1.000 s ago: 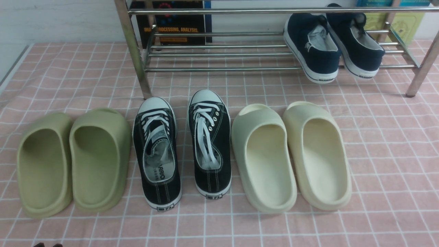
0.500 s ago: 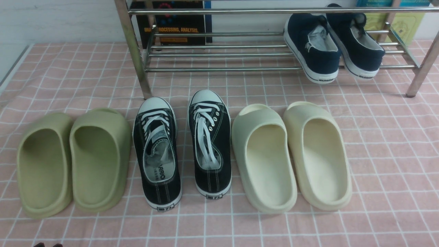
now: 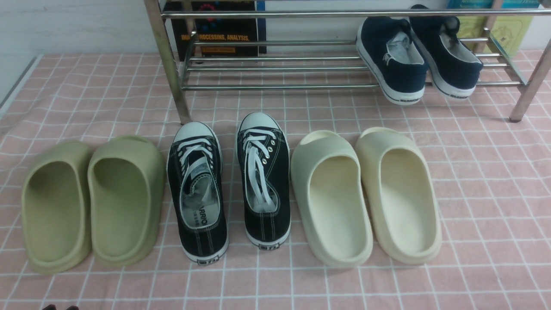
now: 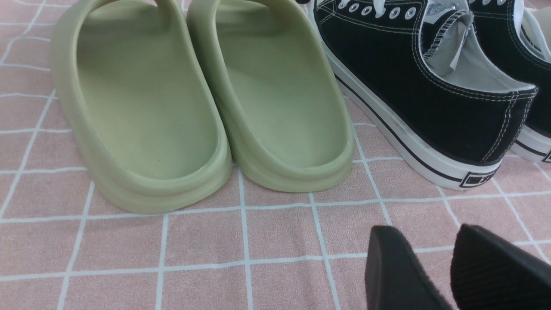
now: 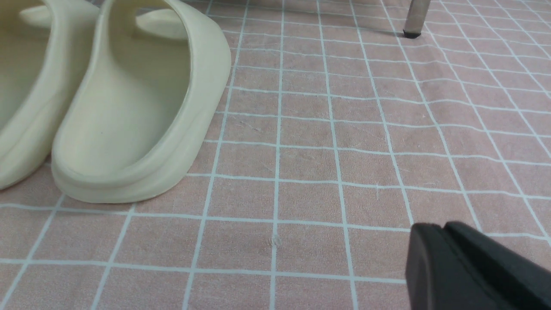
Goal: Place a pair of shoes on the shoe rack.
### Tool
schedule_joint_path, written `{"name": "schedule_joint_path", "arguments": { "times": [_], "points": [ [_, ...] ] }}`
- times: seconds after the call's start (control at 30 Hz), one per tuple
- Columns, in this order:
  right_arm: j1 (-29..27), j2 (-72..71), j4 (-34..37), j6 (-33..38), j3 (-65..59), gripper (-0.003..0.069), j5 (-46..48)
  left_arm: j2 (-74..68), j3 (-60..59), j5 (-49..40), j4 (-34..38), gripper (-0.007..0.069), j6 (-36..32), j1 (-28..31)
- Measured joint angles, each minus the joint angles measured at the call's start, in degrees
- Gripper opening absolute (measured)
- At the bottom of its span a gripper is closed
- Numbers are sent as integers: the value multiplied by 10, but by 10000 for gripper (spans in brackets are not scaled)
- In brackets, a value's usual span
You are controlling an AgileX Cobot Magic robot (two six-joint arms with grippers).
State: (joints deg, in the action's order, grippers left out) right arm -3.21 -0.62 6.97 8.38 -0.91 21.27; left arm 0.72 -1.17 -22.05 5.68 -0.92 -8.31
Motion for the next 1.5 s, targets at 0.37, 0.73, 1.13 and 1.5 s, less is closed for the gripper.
{"name": "schedule_joint_path", "arguments": {
  "times": [0.37,0.73,1.13,1.5],
  "points": [
    [0,0,0,0,0,62,0,0,0,0,0,239,0,0],
    [0,0,0,0,0,74,0,0,0,0,0,239,0,0],
    [0,0,1,0,0,83,0,0,0,0,0,239,0,0],
    [0,0,2,0,0,97,1,0,0,0,0,239,0,0]
  ]
}}
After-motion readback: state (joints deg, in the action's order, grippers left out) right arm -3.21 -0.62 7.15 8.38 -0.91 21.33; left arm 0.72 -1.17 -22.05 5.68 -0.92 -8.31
